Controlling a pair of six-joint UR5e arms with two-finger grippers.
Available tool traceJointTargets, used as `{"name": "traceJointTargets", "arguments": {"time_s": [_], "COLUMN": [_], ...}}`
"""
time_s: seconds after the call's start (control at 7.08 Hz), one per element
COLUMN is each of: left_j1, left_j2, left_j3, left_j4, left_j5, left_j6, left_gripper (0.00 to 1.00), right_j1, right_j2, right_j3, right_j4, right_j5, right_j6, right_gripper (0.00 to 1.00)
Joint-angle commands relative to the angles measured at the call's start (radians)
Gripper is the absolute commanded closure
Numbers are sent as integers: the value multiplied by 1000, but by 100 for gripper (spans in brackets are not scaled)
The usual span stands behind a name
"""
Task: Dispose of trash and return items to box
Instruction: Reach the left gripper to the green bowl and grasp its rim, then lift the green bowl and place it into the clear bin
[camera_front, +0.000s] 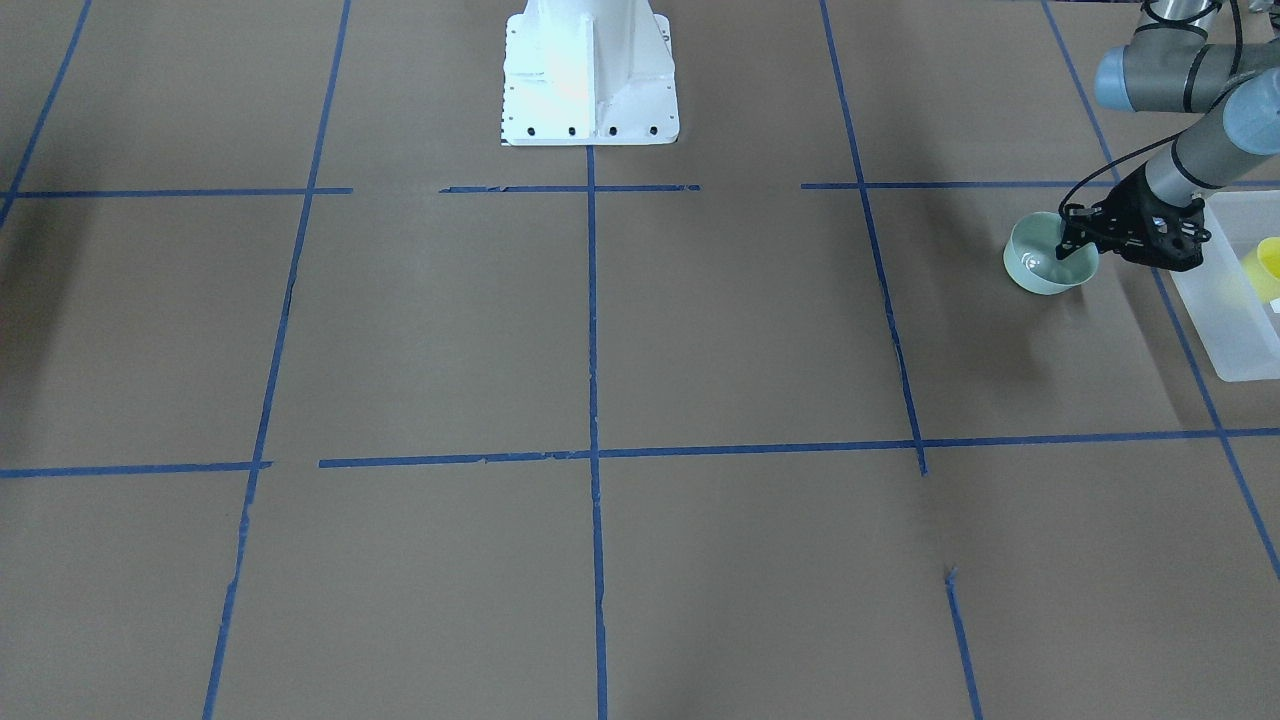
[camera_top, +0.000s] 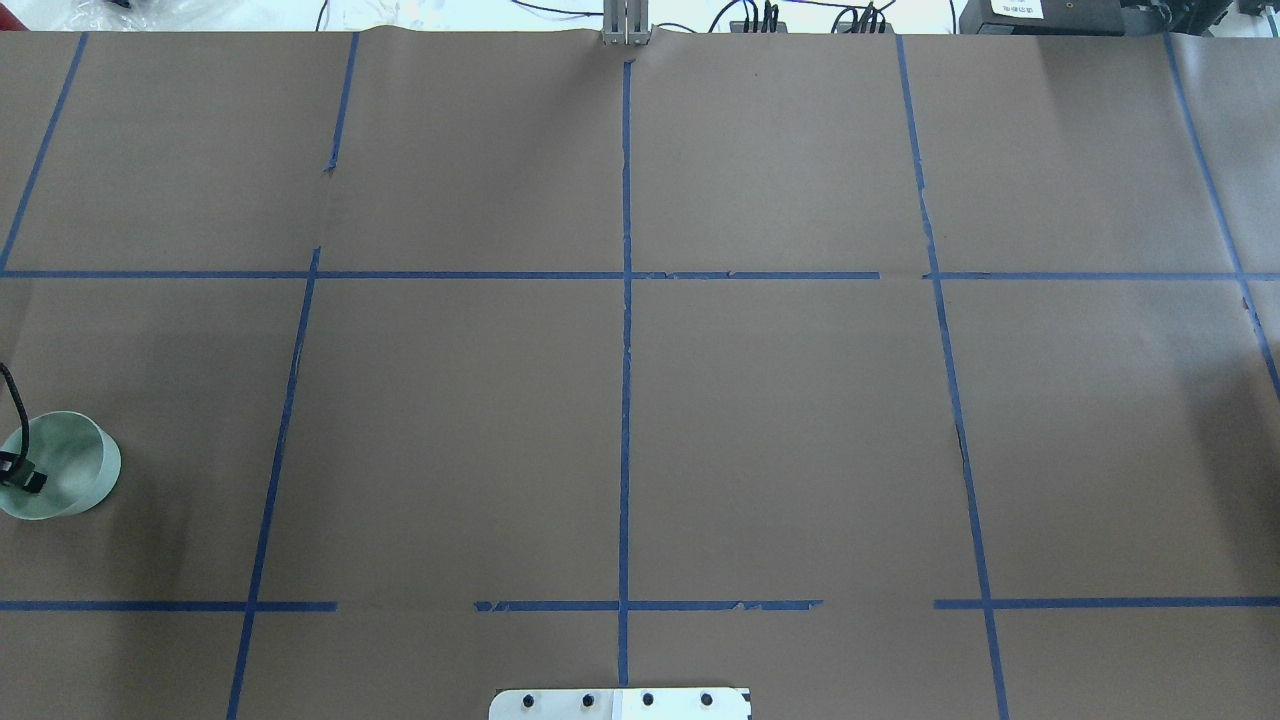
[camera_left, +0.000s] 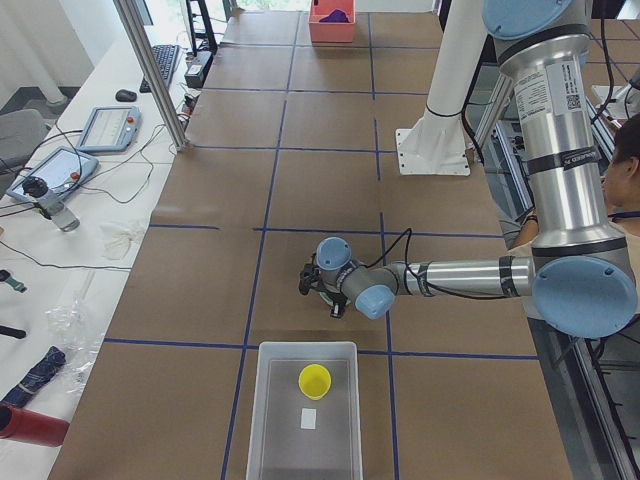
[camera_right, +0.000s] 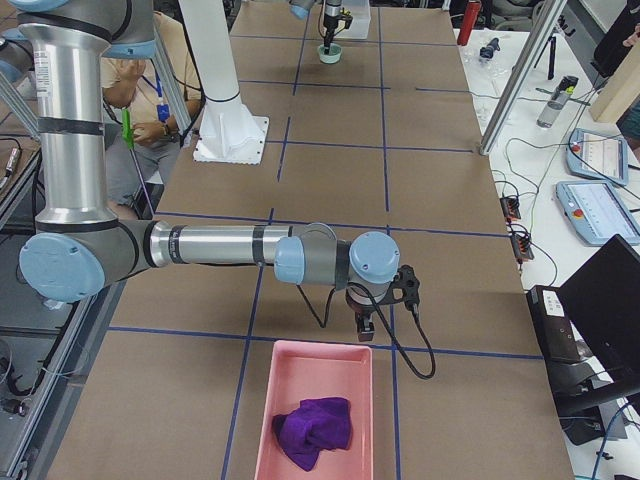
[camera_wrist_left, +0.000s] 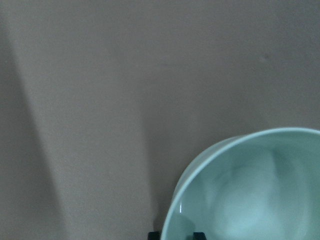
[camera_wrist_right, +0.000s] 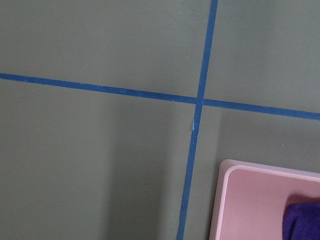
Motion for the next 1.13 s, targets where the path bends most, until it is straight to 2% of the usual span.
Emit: {"name": "traceJointTargets", "arguments": {"time_s": [0.0, 0.28, 0.42, 0.56, 0.71, 0.85, 0.99], "left_j1": [-8, -74, -173, -309, -459, -614, -725], "left_j2": [3, 64, 59, 57, 51, 5, -69], "left_j3": [-38, -214, -208, -172, -146, -126, -43], "left_j4": [-1, 6, 7, 40, 166, 365, 481], "left_j5": [2, -12, -38, -76, -86, -83, -77], "left_j6": [-7, -3, 75, 282, 494, 721, 896], "left_gripper": [100, 100, 100, 100, 100, 100, 100], "right_j1": [0, 0, 0, -2, -2, -2, -2], "right_j2": [-4, -4, -4, -4, -4, -4, -4], "right_j3": [1, 6, 6, 1, 0, -2, -2], "right_j4": [2, 4, 2, 1, 1, 1, 1], "right_j5": [0, 2, 2, 2, 2, 2, 2], "right_j6": [0, 0, 2, 2, 2, 2, 2], "right_gripper": [0, 0, 0, 0, 0, 0, 0]}}
